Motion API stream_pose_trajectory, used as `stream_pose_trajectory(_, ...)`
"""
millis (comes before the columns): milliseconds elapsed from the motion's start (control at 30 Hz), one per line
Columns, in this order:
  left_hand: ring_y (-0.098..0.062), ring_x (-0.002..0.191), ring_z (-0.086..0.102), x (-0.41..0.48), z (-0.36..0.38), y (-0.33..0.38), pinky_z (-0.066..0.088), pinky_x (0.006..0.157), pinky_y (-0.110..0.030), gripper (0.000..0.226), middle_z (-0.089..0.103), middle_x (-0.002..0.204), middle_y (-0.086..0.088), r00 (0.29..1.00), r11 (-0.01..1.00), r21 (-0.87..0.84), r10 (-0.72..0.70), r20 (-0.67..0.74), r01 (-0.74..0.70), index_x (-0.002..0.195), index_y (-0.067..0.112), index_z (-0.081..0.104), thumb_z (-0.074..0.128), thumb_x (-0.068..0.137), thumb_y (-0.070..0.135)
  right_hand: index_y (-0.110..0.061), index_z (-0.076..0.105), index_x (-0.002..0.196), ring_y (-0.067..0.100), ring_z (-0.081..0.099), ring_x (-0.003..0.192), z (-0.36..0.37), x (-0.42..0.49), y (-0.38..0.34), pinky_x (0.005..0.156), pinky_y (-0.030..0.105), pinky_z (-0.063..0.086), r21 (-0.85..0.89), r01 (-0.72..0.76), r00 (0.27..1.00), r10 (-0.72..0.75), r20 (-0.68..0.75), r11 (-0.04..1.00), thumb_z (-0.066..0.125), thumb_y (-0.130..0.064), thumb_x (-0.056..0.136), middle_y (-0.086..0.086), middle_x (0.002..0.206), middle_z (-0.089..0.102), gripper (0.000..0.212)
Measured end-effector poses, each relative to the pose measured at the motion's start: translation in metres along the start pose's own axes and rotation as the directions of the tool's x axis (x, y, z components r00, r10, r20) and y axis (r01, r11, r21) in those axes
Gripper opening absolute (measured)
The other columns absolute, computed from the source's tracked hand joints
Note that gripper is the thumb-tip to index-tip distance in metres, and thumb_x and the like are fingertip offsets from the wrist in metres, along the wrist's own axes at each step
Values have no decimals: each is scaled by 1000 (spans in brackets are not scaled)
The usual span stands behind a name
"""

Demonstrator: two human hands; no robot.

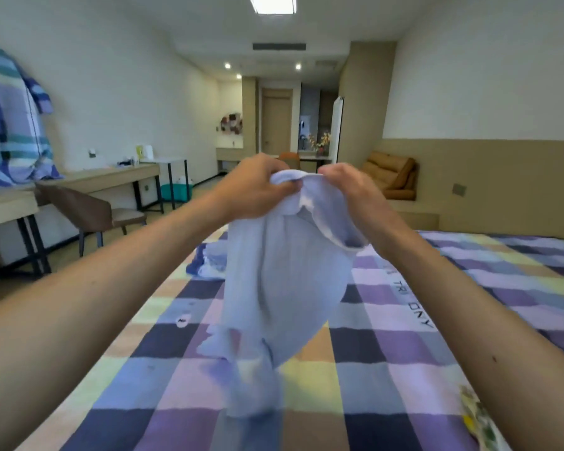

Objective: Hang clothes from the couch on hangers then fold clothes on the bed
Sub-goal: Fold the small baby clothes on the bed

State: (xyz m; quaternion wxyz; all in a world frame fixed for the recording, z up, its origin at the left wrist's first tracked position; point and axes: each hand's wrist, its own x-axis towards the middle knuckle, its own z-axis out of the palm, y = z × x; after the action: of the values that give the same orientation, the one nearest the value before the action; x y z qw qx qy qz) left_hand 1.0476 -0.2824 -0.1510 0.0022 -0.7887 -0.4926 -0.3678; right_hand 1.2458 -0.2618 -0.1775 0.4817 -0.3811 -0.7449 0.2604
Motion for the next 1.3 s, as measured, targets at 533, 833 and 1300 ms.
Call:
stream_pose_trajectory(533, -18, 96, 65, 42, -62, 21, 56, 85, -43, 67, 64, 106, 4, 940, 956, 291, -113, 323, 15, 111, 29, 52, 84, 61, 61, -5, 69, 84, 28, 62, 82, -53, 44, -37, 63, 29, 41, -407, 92, 988, -135, -76, 909, 58, -8, 91, 13, 86, 67, 14)
stream_pose_trajectory(833, -16, 90, 71, 40, -69, 8, 50, 83, -29, 28, 76, 99, -3, 935, 961, -228, -72, 346, 158, 102, 8, 72, 50, 106, 25, -19, 73, 78, 12, 66, 74, -80, 49, -60, 66, 27, 49, -268, 55, 997, -65, -30, 962, 67, -28, 97, 0, 82, 72, 21)
stream_pose_trajectory(1300, -19, 74, 68, 53, -51, 45, 57, 53, -26, 19, 68, 98, -11, 834, 745, -377, -512, 205, 550, 117, 4, 56, 52, 104, 16, -10, 66, 79, 19, 62, 74, -56, 44, -78, 61, 26, 50, -173, -141, 984, 119, -132, 975, 74, -20, 89, 8, 83, 65, 17)
